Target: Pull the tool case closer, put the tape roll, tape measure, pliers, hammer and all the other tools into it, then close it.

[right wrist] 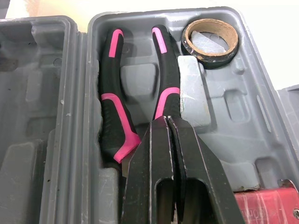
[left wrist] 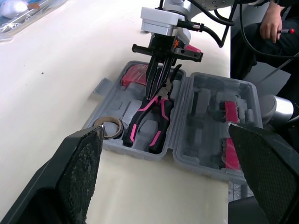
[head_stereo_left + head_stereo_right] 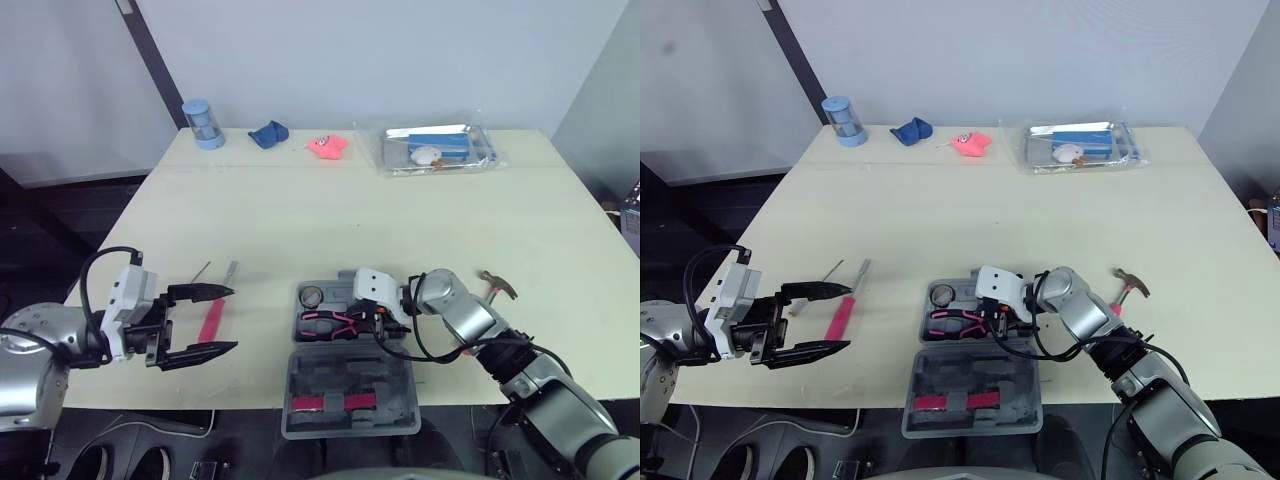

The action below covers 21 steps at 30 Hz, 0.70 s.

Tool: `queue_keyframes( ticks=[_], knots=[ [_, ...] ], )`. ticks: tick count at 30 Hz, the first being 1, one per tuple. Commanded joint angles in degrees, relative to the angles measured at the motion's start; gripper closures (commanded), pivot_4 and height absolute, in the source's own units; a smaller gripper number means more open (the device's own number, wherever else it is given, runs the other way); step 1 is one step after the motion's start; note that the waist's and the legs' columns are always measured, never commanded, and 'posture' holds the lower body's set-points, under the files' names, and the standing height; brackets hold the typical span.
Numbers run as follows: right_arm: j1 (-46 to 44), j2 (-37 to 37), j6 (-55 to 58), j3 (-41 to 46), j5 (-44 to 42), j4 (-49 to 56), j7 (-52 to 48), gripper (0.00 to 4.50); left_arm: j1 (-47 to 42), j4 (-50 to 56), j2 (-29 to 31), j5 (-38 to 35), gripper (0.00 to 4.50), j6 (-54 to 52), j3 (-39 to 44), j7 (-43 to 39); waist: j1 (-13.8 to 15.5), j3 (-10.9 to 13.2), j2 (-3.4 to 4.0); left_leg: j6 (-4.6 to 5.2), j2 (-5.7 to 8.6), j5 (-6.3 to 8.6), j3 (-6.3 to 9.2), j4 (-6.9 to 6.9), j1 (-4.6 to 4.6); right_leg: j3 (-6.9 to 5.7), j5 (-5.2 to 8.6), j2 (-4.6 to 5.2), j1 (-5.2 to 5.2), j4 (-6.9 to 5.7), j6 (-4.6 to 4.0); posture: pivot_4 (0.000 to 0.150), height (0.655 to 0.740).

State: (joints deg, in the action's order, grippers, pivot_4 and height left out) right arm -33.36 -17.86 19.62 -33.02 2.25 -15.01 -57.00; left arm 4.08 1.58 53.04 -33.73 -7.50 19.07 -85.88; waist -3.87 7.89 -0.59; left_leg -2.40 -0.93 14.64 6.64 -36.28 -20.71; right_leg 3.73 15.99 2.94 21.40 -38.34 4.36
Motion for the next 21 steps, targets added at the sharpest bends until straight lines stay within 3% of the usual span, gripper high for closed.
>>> queue_keyframes(
  ticks=[1,12,19,21],
  knots=[
    [4.1,-1.0,1.9,-0.9,2.8,-5.2,2.0,4.43,-0.3,1.4,-0.3,-0.1,0.00,0.1,-0.1,0.5,0.0,0.0,0.00,0.00,-0.02,0.00,0.00,0.00,-0.01,0.00,0.00,-0.02,0.01,0.00,-0.01,0.150,0.7400],
    [9.1,-2.5,-2.3,11.9,-6.7,13.4,2.4,4.43,0.8,-0.1,-1.9,2.3,0.00,1.9,-0.5,3.0,0.4,1.2,0.31,-0.01,-0.03,0.00,0.04,0.00,-0.51,-0.02,0.00,-0.03,0.32,0.08,-0.01,0.150,0.7400],
    [16.7,-8.2,-3.3,19.0,-14.2,24.5,-0.7,4.43,1.7,-2.0,-2.7,3.9,0.00,3.4,-0.8,4.2,0.2,1.5,0.28,-0.01,-0.04,0.00,0.06,-0.02,-1.09,-0.05,-0.02,-0.03,0.87,0.09,-0.01,0.150,0.7400],
    [21.2,-11.5,-7.0,22.3,-16.1,26.5,-2.8,4.50,1.7,-3.0,-3.3,4.5,0.60,3.8,-1.7,4.3,0.5,1.5,0.30,-0.01,-0.04,0.00,0.05,-0.02,-1.10,-0.05,-0.02,-0.02,0.87,0.13,-0.01,0.150,0.7400]
  ],
)
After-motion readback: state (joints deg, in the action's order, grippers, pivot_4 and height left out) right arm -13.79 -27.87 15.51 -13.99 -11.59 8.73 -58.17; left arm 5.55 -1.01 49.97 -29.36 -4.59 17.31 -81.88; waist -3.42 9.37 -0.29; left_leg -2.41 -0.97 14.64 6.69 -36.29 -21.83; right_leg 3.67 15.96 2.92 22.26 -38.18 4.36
